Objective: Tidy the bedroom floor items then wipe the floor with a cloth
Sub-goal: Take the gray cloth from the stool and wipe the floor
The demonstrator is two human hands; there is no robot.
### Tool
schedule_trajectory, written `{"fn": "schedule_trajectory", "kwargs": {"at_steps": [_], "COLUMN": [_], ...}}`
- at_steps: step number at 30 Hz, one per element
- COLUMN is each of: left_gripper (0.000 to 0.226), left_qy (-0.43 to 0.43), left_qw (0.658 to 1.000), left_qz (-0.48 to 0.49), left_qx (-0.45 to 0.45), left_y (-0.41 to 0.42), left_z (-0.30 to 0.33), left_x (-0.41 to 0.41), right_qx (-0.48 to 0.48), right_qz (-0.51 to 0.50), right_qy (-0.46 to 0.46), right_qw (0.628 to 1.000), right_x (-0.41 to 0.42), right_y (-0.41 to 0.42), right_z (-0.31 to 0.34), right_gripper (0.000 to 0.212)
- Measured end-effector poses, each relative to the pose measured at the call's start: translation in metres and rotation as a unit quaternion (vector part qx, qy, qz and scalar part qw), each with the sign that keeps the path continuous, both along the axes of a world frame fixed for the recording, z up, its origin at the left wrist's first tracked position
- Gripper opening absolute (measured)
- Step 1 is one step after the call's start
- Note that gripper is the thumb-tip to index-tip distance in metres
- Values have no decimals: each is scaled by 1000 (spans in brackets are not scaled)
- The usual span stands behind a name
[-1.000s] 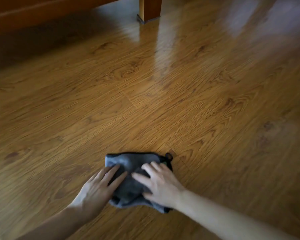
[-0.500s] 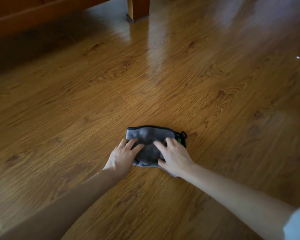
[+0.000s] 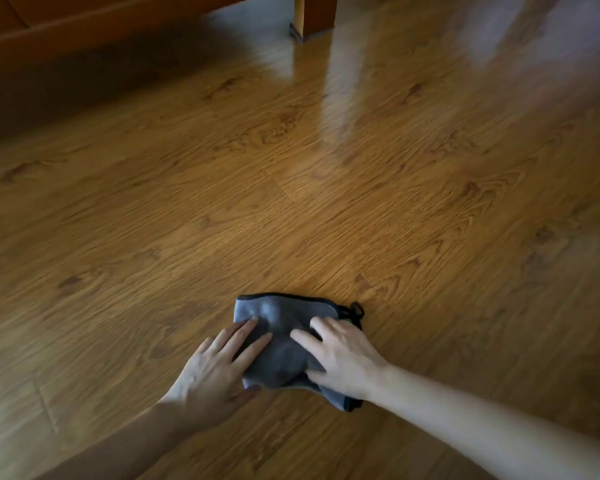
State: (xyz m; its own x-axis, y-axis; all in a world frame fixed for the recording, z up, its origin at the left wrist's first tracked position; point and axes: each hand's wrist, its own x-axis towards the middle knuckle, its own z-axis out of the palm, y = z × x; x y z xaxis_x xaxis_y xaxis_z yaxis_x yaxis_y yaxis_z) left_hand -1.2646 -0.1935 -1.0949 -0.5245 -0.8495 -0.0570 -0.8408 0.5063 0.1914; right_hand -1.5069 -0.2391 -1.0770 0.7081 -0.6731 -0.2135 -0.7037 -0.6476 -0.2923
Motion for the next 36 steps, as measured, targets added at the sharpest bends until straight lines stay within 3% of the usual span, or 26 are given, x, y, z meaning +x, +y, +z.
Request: {"fn": "schedule_trajectory", "kwargs": {"at_steps": [6, 12, 17, 22, 26, 31, 36], "left_gripper": [81, 79, 66, 72, 71, 72, 68], "left_qy": [-2, 50, 68, 56, 66, 2, 1], "left_qw": [997, 991, 990, 994, 992, 997, 995], "left_qz": [73, 125, 124, 99, 104, 76, 100], "left_qx": [-4, 10, 10, -4, 24, 0, 17], "left_y": [-54, -91, -98, -100, -97, -106, -98], "left_z": [-1, 7, 1, -4, 2, 17, 52], "left_x": [-35, -51, -50, -46, -47, -39, -21], "right_qx": [-66, -85, -100, -120, -82, -121, -153], "right_qz": [-63, -90, -69, -70, -67, -65, -75], "right_qy": [52, 100, 130, 115, 114, 149, 134], "right_qw": [994, 987, 984, 984, 988, 979, 976], "right_x": [-10, -3, 6, 2, 1, 21, 49], "right_y": [-48, -75, -87, -81, -79, -80, -76], "right_z": [3, 12, 14, 3, 10, 30, 57], "right_gripper": [63, 57, 53, 51, 48, 57, 38]}}
